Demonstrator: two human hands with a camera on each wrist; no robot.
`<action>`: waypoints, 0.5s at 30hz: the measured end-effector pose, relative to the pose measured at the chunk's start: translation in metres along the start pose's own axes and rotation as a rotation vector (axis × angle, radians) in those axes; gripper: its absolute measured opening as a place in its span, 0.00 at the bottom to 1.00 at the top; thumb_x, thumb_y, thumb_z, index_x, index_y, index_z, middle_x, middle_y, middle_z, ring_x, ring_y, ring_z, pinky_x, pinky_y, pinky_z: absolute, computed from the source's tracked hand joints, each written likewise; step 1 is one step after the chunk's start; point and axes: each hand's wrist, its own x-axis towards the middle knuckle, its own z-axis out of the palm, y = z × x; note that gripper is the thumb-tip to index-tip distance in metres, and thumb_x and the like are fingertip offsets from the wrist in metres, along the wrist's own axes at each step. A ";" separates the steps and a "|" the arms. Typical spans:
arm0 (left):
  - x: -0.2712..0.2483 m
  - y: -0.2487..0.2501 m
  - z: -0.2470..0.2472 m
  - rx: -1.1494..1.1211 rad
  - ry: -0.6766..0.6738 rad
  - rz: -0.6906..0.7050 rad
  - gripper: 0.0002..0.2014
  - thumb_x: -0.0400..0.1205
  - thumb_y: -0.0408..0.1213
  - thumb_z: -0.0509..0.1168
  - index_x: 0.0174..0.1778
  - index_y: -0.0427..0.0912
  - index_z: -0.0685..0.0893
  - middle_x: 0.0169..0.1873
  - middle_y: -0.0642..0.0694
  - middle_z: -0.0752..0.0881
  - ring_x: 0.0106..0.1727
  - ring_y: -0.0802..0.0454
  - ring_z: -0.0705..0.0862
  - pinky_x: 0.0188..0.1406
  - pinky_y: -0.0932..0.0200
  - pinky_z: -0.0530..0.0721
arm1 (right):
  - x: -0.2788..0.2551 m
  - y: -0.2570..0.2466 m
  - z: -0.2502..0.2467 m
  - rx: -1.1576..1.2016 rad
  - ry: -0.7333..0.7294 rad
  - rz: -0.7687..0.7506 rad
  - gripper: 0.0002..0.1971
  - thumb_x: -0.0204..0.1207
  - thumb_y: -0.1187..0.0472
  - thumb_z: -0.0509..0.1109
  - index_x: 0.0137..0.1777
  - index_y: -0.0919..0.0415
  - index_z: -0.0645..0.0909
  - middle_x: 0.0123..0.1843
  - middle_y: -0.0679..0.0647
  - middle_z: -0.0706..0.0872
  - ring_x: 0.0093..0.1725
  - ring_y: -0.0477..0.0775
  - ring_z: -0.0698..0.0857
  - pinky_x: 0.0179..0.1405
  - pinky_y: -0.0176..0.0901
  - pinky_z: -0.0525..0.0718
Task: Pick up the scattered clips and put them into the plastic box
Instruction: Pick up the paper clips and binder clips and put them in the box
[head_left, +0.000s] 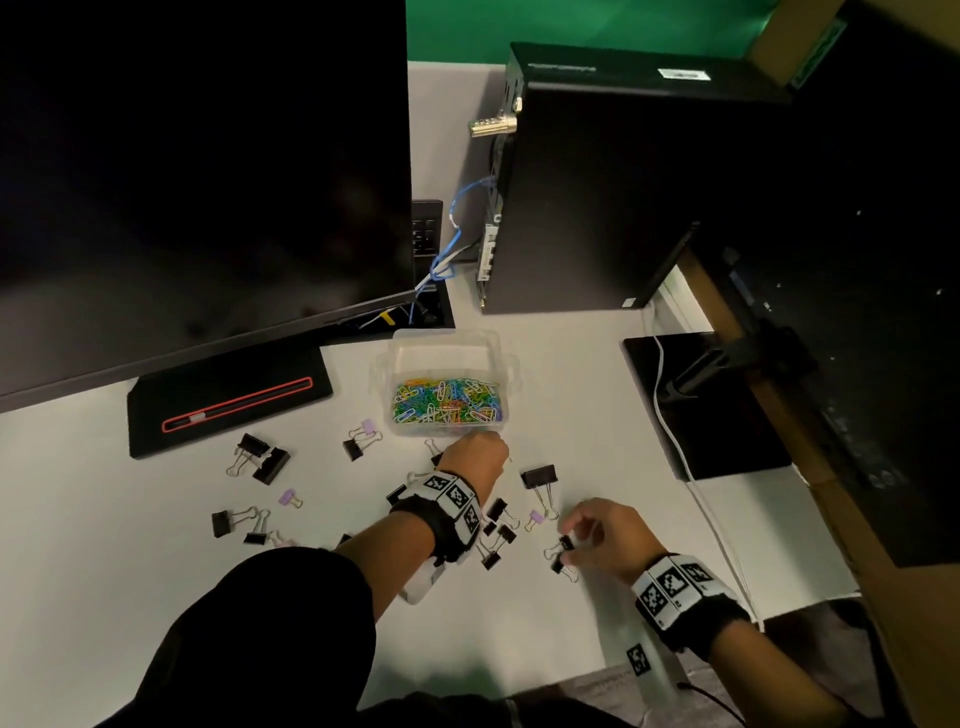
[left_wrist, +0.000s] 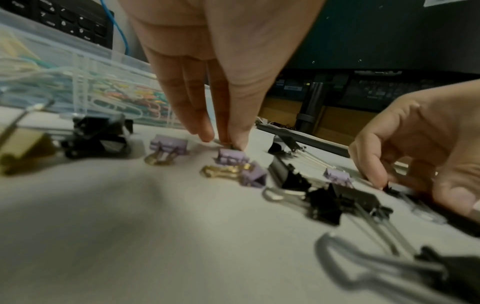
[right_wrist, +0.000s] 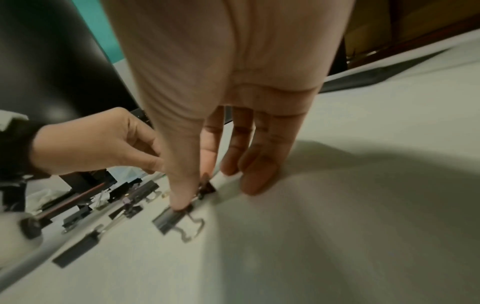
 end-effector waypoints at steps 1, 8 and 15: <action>0.001 0.000 0.000 -0.011 0.001 0.003 0.12 0.82 0.25 0.57 0.58 0.30 0.81 0.58 0.35 0.82 0.59 0.38 0.81 0.57 0.49 0.82 | 0.002 -0.001 0.003 0.012 0.012 -0.009 0.17 0.59 0.62 0.82 0.35 0.41 0.80 0.41 0.54 0.85 0.37 0.45 0.81 0.38 0.28 0.78; -0.004 0.001 -0.003 -0.132 -0.007 -0.032 0.14 0.80 0.24 0.58 0.62 0.32 0.76 0.60 0.34 0.80 0.60 0.37 0.80 0.55 0.50 0.80 | 0.016 -0.015 0.009 -0.004 0.182 -0.060 0.14 0.61 0.52 0.81 0.37 0.49 0.77 0.38 0.49 0.79 0.34 0.43 0.75 0.36 0.35 0.74; -0.006 -0.003 -0.004 -0.195 -0.130 -0.101 0.16 0.79 0.29 0.63 0.63 0.32 0.75 0.64 0.35 0.77 0.65 0.39 0.78 0.62 0.49 0.80 | 0.032 -0.032 0.007 -0.029 0.167 0.015 0.30 0.62 0.53 0.80 0.63 0.54 0.73 0.51 0.50 0.74 0.51 0.49 0.76 0.49 0.38 0.72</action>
